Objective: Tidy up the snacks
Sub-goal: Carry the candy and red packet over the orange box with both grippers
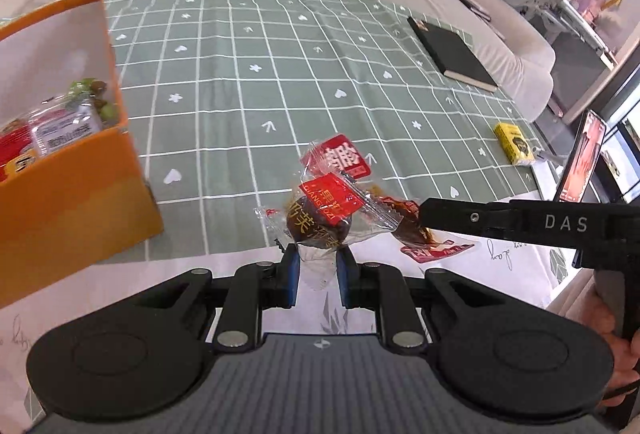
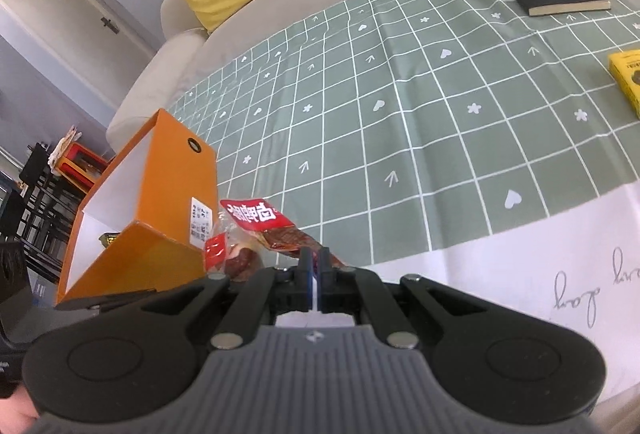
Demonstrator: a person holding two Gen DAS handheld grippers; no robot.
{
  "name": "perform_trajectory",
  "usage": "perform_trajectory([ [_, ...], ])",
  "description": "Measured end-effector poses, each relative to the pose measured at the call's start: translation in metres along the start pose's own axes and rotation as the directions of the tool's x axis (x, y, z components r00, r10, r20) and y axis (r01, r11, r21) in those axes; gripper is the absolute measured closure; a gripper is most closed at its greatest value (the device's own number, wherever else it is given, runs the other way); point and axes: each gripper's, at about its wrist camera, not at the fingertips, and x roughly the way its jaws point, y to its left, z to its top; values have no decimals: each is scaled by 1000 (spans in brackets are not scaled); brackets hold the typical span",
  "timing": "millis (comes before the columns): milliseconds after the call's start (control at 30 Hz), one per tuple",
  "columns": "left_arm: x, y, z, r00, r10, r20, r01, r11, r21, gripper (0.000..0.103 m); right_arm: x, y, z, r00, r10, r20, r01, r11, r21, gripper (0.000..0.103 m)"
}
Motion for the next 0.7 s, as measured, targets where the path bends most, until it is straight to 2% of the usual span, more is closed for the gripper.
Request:
perform_trajectory([
  [267, -36, 7, -1, 996, -10, 92, 14, 999, -44, 83, -13, 11, -5, 998, 53, 27, -53, 998, 20, 103],
  [533, -67, 17, 11, 983, -30, 183, 43, 997, -71, 83, -30, 39, 7, 993, 82, 90, -79, 996, -31, 103],
  [700, -87, 35, 19, 971, -14, 238, 43, 992, -118, 83, -35, 65, 20, 986, 113, 126, -104, 992, -76, 103],
])
